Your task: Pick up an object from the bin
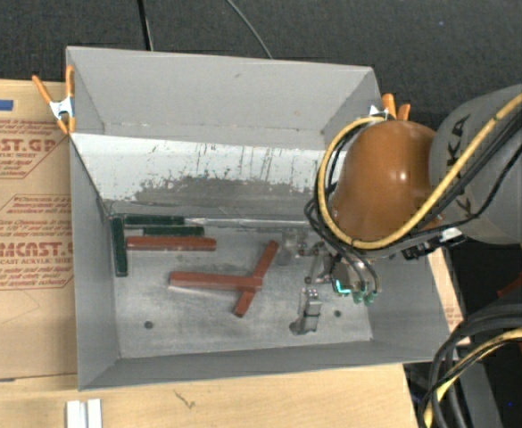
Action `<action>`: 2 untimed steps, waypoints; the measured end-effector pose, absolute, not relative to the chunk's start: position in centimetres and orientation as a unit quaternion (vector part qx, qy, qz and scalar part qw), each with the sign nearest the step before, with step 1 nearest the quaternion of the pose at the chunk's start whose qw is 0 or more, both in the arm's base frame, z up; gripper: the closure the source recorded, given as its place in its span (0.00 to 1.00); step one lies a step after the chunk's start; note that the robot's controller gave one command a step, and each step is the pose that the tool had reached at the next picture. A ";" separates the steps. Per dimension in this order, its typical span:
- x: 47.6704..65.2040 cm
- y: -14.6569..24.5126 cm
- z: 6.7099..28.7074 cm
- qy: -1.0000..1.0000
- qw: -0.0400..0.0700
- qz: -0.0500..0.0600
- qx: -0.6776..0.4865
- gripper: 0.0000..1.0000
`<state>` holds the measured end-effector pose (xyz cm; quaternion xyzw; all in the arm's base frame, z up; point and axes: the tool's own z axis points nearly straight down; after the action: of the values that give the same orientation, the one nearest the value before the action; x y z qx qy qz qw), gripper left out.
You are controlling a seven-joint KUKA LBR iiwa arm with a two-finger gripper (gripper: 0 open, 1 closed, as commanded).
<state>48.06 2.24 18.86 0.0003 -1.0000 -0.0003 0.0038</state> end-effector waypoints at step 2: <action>48.4 2.3 19.0 -1.000 -0.002 0.000 0.001 0.00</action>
Offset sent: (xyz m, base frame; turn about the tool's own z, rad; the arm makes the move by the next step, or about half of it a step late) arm 0.0392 0.0471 -0.1013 -0.0795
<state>48.42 2.35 18.99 0.0011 -1.0000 -0.0004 -0.0017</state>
